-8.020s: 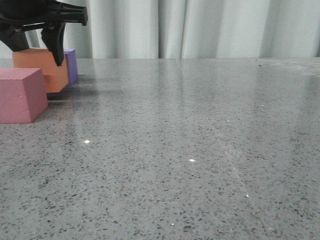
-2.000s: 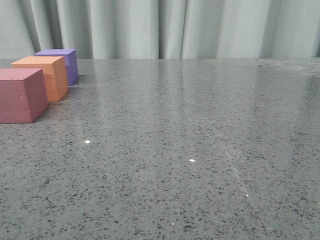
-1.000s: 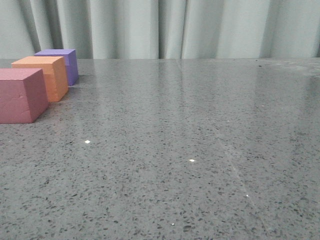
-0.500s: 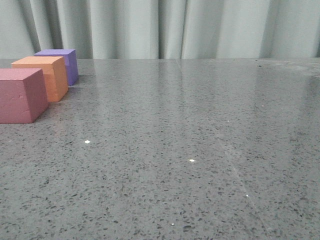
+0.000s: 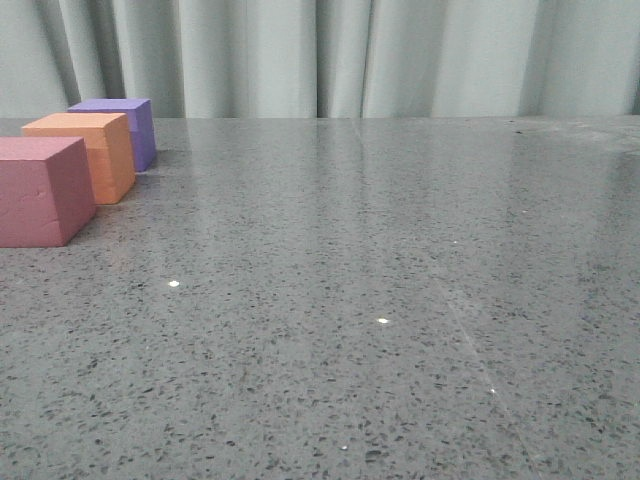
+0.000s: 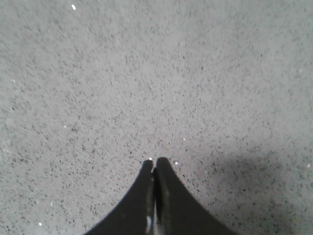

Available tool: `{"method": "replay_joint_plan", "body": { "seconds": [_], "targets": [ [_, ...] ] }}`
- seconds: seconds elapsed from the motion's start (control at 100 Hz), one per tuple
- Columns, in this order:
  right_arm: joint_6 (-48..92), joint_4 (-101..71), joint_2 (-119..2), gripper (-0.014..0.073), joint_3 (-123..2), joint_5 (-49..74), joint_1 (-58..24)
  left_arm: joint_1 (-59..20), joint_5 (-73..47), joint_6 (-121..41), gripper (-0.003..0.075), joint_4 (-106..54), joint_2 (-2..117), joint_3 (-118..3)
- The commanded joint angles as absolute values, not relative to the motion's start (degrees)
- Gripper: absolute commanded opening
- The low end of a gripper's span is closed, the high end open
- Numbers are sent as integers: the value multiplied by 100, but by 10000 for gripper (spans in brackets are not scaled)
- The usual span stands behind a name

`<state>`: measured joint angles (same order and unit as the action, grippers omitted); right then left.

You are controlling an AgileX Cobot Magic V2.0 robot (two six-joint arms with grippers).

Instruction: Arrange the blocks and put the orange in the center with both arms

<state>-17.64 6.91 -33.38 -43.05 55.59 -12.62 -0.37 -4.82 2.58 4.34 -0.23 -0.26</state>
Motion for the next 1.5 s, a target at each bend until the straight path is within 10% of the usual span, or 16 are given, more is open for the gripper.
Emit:
{"method": "replay_joint_plan", "body": {
  "seconds": [0.0, 0.54, 1.49],
  "targets": [
    [-1704, 787, -3009, -69, -4319, 4952, -1231, -91, 0, 318, -19, 387, -210, 284],
    [-1177, 336, 215, -69, -861, 1840, -1026, -91, -31, 318, -19, 387, -210, 284],
    [-824, -220, 177, -69, 80, 217, -136, -91, 0, 318, -19, 387, -210, 284]
  ]
}}
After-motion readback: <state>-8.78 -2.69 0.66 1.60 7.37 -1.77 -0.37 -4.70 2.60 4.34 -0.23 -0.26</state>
